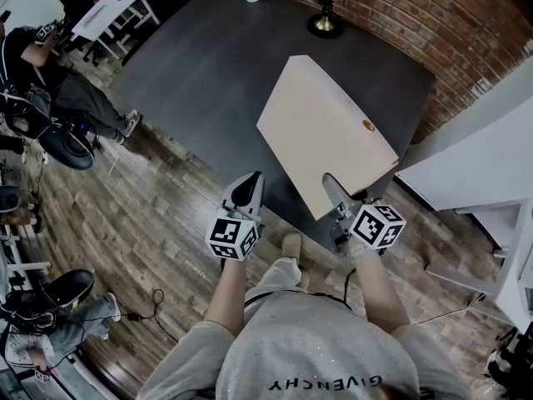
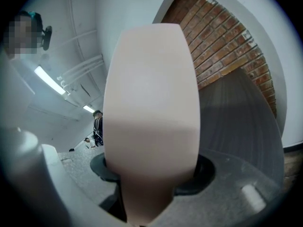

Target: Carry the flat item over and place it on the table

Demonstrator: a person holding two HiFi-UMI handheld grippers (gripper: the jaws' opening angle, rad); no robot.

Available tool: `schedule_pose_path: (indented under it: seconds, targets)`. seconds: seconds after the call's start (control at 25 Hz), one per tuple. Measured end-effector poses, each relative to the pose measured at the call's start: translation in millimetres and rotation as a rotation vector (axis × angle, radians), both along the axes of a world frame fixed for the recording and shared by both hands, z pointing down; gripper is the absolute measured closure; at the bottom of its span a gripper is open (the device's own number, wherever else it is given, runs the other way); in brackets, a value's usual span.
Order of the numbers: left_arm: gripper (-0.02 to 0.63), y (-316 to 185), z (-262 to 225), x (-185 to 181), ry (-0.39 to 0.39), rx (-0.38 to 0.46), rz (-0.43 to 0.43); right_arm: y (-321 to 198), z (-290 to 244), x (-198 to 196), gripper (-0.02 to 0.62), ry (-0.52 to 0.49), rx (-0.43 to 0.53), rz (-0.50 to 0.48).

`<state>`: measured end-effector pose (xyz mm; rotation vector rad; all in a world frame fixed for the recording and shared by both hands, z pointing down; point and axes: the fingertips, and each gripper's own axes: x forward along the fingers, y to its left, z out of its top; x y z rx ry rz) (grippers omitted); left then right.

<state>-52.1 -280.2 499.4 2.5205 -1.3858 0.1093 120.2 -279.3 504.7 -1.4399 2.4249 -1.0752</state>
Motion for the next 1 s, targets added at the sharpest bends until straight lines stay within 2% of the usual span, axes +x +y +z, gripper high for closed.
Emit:
schedule_pose_path:
  seconds: [0.28,0.56,1.0]
  targets:
    - [0.607,-16.7,9.1,6.4,0.005,-0.019,0.002,-32.2,10.4,0.7,0.321,-0.114,-0.074,-0.009]
    - [0.607,-31.5,10.8,1.6,0.017,-0.021,-0.024,-53.6,21.2,-14.7,0.319,-0.254,-0.156,-0.001]
    - [0.607,-53.1,10.3,-0.2,0.035,-0.022,-0.046,-84.1,40.2,-24.4,0.316,-0.393,-0.225,0.018]
